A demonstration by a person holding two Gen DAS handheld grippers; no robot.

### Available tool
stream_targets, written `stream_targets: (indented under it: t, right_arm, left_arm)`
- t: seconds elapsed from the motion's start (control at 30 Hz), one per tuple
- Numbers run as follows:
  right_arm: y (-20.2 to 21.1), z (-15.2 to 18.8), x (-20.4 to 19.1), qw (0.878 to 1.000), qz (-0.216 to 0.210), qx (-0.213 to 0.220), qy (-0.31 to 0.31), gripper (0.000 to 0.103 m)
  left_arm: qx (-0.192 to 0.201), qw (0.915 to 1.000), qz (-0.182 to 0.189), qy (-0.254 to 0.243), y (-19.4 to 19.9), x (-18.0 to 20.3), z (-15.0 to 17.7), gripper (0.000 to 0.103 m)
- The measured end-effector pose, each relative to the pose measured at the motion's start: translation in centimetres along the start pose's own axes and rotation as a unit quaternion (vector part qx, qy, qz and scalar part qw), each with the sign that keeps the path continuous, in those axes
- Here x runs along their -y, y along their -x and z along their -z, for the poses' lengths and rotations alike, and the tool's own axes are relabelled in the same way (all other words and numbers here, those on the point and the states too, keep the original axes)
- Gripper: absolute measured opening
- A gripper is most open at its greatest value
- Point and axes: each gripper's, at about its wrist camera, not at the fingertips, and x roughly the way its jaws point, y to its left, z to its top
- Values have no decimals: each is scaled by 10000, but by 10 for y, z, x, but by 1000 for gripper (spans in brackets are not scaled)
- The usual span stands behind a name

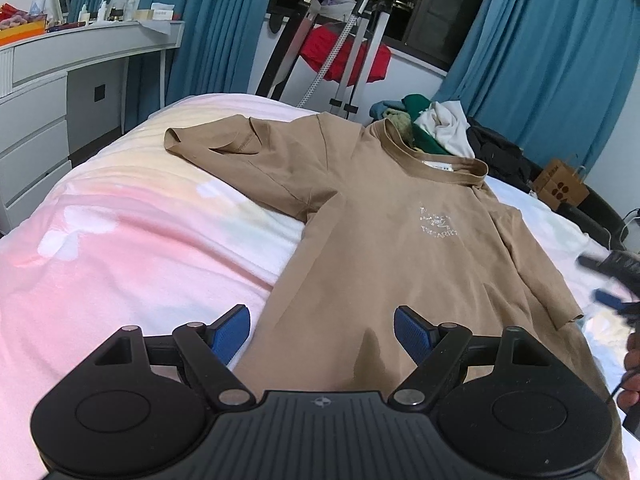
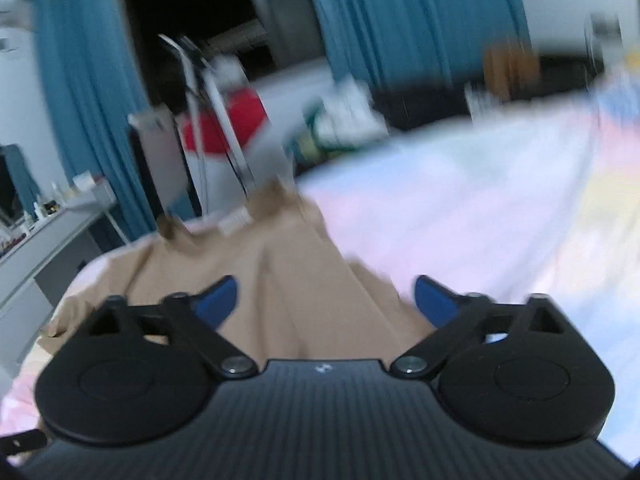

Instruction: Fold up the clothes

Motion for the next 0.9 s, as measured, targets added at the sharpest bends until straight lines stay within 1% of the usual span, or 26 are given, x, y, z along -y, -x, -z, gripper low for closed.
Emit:
stream_targets:
  t: [0.07,0.1,0.13,0.17,0.2,0.23,0.3,0.4,0.47,0.63,0.73,0.8,0.9]
  right_arm:
    - [-17,3,14,9993,60,-343,-155,69]
    - [-21,6,17,9989,52,-435,-179,62]
    - [-25,8,19,9985,33,-507,-191,49]
    - [-26,9,18,9982,15,-575,-162,41]
    - [-27,11,16,9979,-3,-642,-122,23]
    - [-24,11,12,9981,-3,-608,-18,15]
    - [-16,8,2,9990,-12,-401,202,13]
    - [-1,-13,-6,9995,-72,114,292,12]
    - [0,-35,-6,9987,3,384,325,11]
    - [-23,-99,9,9946,396,896,353,9]
    - [-58,-126,27,9915,802,930,439,9]
    - [-85,-140,46,9908,1050,802,292,9]
    - [-120,-143,79,9870,1489,599,18,9]
  left_arm:
    - [5,10000,-18,-4,0,0,0,81]
    - [8,10000,-28,-6,-1,-1,1,81]
    - [8,10000,-39,-6,-1,-1,1,81]
    - [3,10000,-46,-4,-1,-1,1,81]
    - [-6,10000,-46,0,-1,-1,1,81]
    - [-14,10000,-44,7,-2,-1,0,81]
    - [-12,10000,-29,12,-1,-1,0,81]
    - [16,10000,-13,-13,0,0,0,81]
    - [28,10000,8,-42,-1,1,0,81]
    - [43,9999,32,-101,-5,1,1,81]
    - [58,9999,43,-90,-10,1,0,81]
    - [105,9999,69,-103,-14,0,-1,81]
    - [167,9997,73,-169,-22,0,-3,81]
